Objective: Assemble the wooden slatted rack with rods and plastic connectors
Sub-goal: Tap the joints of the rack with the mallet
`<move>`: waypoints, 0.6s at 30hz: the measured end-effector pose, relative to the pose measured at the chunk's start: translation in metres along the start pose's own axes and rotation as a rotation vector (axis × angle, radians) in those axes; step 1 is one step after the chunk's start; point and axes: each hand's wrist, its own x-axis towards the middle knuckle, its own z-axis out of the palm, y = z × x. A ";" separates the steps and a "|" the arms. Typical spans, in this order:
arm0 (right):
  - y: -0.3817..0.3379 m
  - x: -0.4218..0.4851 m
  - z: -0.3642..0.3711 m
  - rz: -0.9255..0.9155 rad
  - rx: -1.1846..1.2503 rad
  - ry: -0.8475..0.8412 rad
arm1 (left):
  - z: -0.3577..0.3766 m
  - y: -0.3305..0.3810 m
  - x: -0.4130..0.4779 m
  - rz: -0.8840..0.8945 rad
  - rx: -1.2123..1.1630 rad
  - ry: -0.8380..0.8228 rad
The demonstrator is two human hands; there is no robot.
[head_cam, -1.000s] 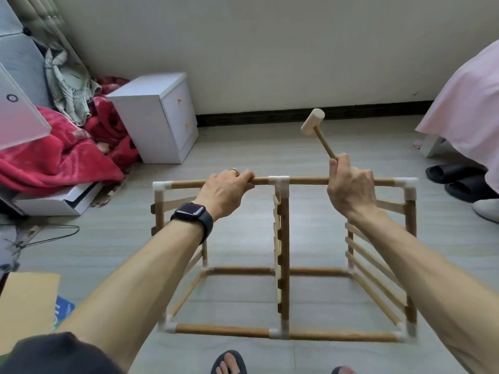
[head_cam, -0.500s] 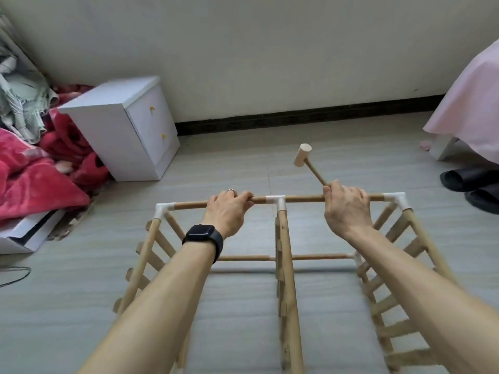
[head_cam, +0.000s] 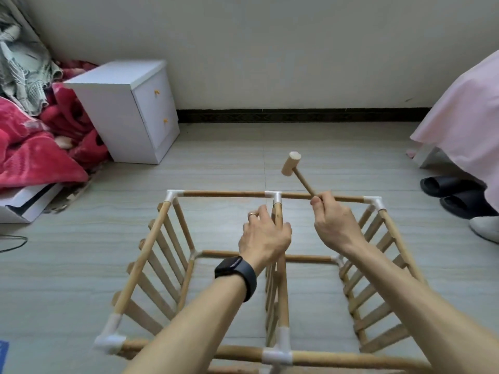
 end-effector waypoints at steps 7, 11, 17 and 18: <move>-0.014 -0.010 -0.009 0.016 -0.320 -0.111 | 0.035 0.006 -0.024 -0.115 0.017 -0.026; -0.018 -0.004 -0.013 -0.006 -0.325 -0.093 | 0.039 0.008 -0.019 -0.076 0.096 0.039; -0.020 0.002 -0.006 0.024 -0.400 -0.162 | 0.040 0.004 -0.017 -0.061 0.084 0.070; -0.019 0.003 -0.006 0.011 -0.355 -0.131 | 0.040 0.005 -0.017 -0.061 0.088 0.069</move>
